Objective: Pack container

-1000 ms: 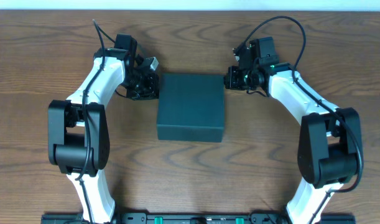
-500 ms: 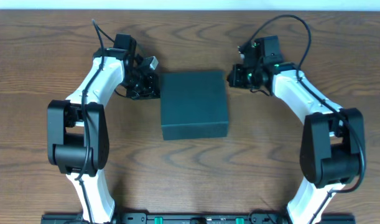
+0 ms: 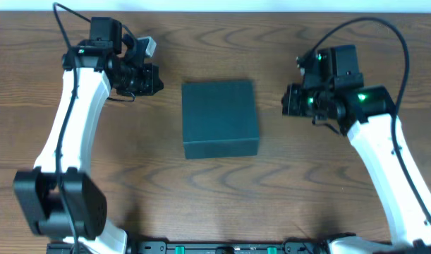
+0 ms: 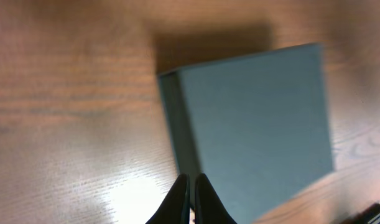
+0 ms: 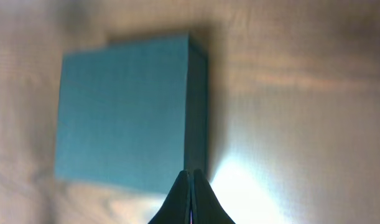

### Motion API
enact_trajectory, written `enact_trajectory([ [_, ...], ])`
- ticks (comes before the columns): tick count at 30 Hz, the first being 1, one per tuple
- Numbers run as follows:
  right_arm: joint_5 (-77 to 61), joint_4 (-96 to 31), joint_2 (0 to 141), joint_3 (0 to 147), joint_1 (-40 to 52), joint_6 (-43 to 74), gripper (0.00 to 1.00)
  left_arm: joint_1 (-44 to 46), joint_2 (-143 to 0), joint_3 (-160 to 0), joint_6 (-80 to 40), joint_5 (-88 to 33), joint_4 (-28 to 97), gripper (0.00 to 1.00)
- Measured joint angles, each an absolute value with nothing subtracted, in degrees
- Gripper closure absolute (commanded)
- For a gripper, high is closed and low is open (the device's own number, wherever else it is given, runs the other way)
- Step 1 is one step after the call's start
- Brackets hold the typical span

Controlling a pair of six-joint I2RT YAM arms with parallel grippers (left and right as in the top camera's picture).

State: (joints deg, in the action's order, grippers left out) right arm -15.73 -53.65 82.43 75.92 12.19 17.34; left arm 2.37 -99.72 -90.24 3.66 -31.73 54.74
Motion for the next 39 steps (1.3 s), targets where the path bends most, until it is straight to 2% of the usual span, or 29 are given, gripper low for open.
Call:
enact_trajectory([
  [4, -15.84, -61.08, 78.24, 75.72, 16.14, 16.47, 0.99, 5.87, -98.39, -90.67, 6.17, -34.35, 57.60, 0.94],
  [9, -15.79, -59.61, 72.60, 68.36, 19.00, 15.70, 0.98, 12.95, -98.63, -90.67, 8.25, -35.31, 57.93, 0.94],
  [13, -16.93, -53.08, 69.34, 57.95, 19.05, 15.92, 0.98, 17.41, -98.65, -90.39, 9.06, -34.13, 55.70, 0.94],
  [21, -24.01, -37.65, 67.31, 43.88, 19.29, 19.81, 0.98, 20.69, -99.42, -82.67, 7.90, -33.82, 46.78, 0.94],
  [29, -25.23, -22.59, 67.24, 35.35, 23.29, 27.03, 0.99, 20.69, -99.55, -75.29, 6.76, -33.63, 41.52, 0.94],
  [34, -20.32, -14.83, 67.61, 31.35, 27.55, 32.45, 0.99, 20.69, -99.59, -72.47, 6.22, -33.63, 38.94, 0.94],
  [39, -17.74, -5.41, 74.87, 30.87, 30.59, 34.33, 0.98, 20.69, -99.90, -71.90, 6.20, -32.32, 38.30, 0.94],
])
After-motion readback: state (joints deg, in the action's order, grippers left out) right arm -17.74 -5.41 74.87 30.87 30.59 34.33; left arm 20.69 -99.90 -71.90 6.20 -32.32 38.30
